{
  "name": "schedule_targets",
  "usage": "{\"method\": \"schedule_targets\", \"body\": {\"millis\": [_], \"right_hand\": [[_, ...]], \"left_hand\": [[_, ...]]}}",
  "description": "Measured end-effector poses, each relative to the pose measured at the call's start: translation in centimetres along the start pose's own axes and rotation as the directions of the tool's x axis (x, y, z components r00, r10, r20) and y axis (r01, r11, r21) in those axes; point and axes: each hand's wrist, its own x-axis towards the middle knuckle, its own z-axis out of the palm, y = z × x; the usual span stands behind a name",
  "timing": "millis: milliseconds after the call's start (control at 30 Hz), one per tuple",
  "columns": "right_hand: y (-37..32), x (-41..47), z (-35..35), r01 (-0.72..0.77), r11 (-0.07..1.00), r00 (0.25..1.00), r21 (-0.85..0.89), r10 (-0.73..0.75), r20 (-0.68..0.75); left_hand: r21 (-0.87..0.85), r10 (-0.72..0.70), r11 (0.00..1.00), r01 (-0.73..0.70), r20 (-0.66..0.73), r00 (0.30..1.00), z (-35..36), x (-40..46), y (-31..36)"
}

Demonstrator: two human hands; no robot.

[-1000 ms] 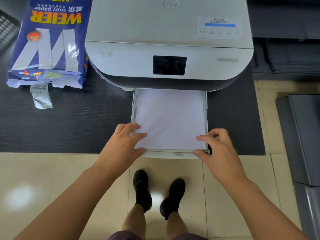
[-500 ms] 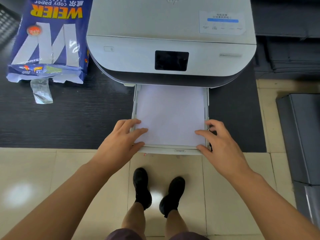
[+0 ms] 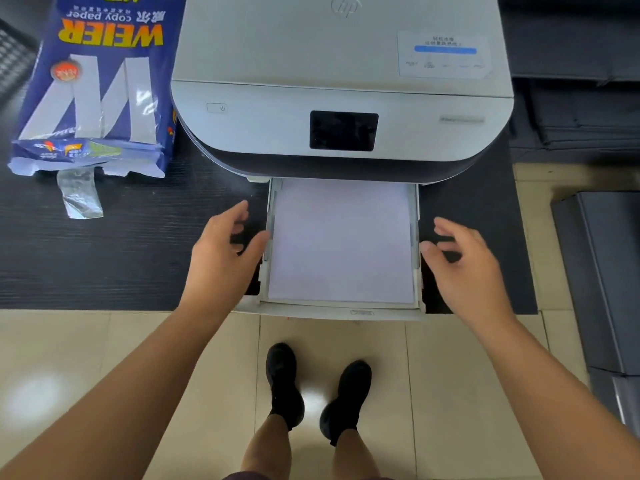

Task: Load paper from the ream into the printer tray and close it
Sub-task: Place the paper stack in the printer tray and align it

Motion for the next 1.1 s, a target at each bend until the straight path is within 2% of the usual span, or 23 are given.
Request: {"method": "schedule_targets", "body": {"millis": [67,200,467,800,967,1100], "right_hand": [[-0.2,1.2,0.4,-0.040,0.999,0.999,-0.022,0.041,0.024],[-0.6,2.1,1.5,-0.076,0.994,0.996,-0.073,0.079,0.033],[-0.4,1.7,2.0,-0.102,0.993,0.995,0.055,0.102,0.003],[0.0,0.8,2.7,-0.046,0.999,0.998,-0.030,0.044,-0.054],[0.2,0.7,2.7,-0.035,0.999,0.998,-0.024,0.034,-0.053],[0.1,1.0,2.4,-0.037,0.999,0.998,-0.019,0.037,-0.044]], "left_hand": [[0.002,-0.075,0.997,0.075,0.007,0.997,0.4,1.2,0.5],[0.055,-0.071,0.996,0.070,0.018,0.997,1.1,2.0,0.9],[-0.041,-0.159,0.987,0.158,-0.022,0.987,1.3,1.5,0.2],[-0.047,-0.039,0.998,0.035,-0.086,0.996,1.9,0.5,-0.2],[-0.033,-0.001,0.999,-0.001,-0.073,0.997,1.8,0.5,-0.4],[-0.058,-0.040,0.998,0.035,-0.079,0.996,1.7,0.7,-0.4]]}}
